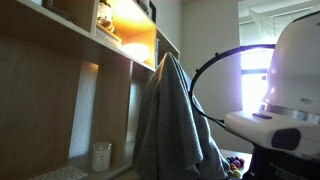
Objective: Pick the white cable near the string of beads and put it in the case
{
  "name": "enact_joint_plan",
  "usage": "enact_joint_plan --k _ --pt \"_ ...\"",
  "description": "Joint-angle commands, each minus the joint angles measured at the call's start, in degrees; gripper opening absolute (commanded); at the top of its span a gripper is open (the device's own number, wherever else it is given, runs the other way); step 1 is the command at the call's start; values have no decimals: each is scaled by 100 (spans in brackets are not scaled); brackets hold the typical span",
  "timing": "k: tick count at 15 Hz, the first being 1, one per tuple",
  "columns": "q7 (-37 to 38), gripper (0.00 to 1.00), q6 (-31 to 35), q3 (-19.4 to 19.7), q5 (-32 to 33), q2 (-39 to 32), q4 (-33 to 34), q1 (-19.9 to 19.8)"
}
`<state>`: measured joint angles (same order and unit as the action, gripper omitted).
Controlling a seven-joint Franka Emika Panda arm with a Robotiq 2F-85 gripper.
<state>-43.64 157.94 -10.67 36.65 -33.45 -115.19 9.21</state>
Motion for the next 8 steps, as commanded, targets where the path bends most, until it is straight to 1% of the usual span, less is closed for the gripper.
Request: enact_joint_plan --k 1,7,8 --pt "-41 3 3 34 -56 8 -2 36" --pt "-41 3 3 34 -56 7 -1 36" --pt "-50 1 32 27 -58 4 -5 26"
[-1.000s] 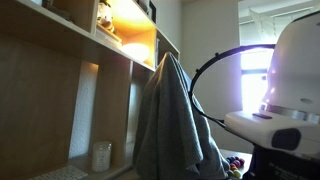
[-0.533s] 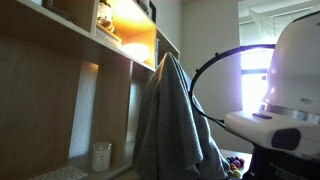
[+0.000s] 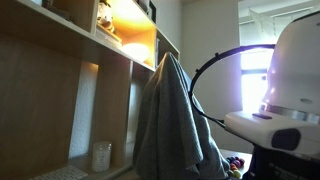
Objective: Pick the white cable near the string of beads and put it in the case
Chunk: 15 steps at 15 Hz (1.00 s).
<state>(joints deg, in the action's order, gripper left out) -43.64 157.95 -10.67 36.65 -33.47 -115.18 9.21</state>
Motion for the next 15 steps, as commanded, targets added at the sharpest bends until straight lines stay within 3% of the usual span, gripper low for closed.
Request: enact_joint_plan --k 1,15 --pt "-40 1 28 31 -57 5 -6 31" --pt "25 1 225 90 95 63 -81 106"
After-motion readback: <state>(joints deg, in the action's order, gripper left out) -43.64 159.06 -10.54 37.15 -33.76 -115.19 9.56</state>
